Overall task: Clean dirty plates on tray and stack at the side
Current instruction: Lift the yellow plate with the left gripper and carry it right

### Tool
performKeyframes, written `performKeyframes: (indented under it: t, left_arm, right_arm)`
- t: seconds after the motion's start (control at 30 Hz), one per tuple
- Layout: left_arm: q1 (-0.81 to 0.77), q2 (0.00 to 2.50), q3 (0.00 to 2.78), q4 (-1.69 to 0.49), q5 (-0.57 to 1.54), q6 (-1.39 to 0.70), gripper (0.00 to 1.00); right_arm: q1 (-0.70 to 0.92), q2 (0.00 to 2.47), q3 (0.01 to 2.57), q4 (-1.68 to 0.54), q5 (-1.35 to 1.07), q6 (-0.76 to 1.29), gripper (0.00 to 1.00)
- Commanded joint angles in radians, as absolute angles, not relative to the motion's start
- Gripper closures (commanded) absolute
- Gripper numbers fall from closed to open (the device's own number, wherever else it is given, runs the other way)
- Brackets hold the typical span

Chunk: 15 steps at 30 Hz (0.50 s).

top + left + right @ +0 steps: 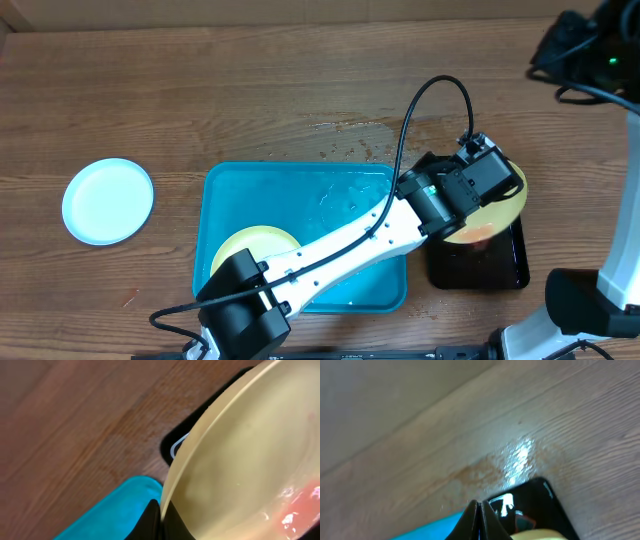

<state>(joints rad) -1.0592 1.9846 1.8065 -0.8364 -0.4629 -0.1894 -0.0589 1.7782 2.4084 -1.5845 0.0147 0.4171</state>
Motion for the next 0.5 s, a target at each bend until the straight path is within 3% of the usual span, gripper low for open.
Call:
performKeyframes:
  t: [0.0,0.47]
  left_arm:
    - [-1.049,1.956,1.836,-0.821,-0.535,-0.134,0.96]
    - [-1.172,1.957,1.836,-0.678,-0.807,0.173,0.96]
  right_arm:
    - [-0.119,1.756,2.431,-1.537,0.019,0.411,0.96]
    - [-0.154,1.726,2.431,-1.414,-0.118,0.339,0.96]
